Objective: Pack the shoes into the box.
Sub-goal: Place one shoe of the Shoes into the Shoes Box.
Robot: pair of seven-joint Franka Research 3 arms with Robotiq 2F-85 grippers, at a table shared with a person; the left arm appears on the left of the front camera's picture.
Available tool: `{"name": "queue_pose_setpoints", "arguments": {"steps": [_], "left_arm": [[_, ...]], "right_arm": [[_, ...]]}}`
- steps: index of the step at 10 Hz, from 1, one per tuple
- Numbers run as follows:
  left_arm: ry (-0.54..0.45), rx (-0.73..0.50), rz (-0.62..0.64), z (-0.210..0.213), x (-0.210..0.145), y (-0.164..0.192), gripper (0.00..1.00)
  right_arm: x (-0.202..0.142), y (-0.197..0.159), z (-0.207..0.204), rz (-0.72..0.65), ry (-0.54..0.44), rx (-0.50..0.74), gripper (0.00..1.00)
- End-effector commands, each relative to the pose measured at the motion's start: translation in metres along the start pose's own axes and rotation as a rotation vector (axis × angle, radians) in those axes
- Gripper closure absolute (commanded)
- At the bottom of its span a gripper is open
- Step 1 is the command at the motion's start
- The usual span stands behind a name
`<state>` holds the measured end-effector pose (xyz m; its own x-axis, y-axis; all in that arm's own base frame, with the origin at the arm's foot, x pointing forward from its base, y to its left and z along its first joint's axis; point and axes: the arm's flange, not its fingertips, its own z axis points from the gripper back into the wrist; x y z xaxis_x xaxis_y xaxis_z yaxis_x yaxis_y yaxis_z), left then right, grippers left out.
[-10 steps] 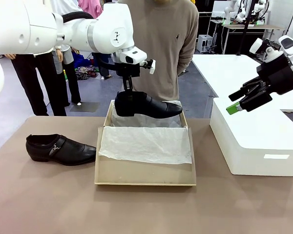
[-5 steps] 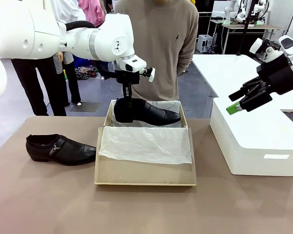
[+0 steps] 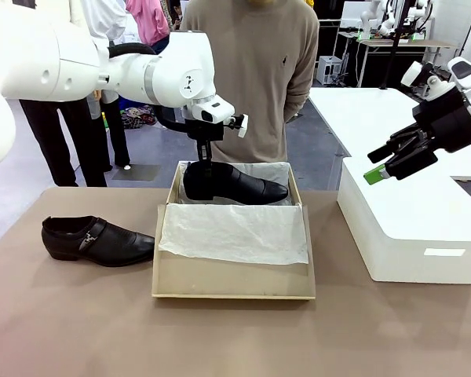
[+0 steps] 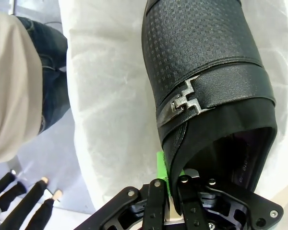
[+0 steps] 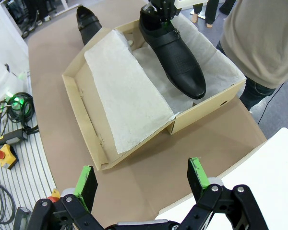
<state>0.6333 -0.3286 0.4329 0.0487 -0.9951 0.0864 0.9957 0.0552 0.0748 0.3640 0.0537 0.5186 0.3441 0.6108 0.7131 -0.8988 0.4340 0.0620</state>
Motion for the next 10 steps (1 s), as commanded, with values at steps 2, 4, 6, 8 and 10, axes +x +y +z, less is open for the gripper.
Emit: {"name": "queue_pose_setpoints", "arguments": {"steps": [2,4,6,8,10], "left_arm": [[0.004,0.033,0.002,-0.007,-0.004,-0.006,1.0],[0.025,0.034,0.009,-0.017,-0.005,-0.007,1.0],[0.023,0.028,0.023,-0.026,-0.006,-0.006,1.0],[0.009,0.024,0.022,-0.03,-0.007,-0.008,1.0],[0.018,0.026,0.026,-0.034,-0.008,-0.007,1.0]], "right_arm": [[0.0,-0.003,-0.003,0.023,-0.037,0.011,0.0],[0.0,-0.003,-0.003,0.023,-0.037,0.011,0.0],[0.0,-0.003,-0.003,0.023,-0.037,0.011,0.0],[0.0,-0.003,-0.003,0.023,-0.037,0.011,0.0],[0.0,-0.003,-0.003,0.023,-0.037,0.011,0.0]]}}
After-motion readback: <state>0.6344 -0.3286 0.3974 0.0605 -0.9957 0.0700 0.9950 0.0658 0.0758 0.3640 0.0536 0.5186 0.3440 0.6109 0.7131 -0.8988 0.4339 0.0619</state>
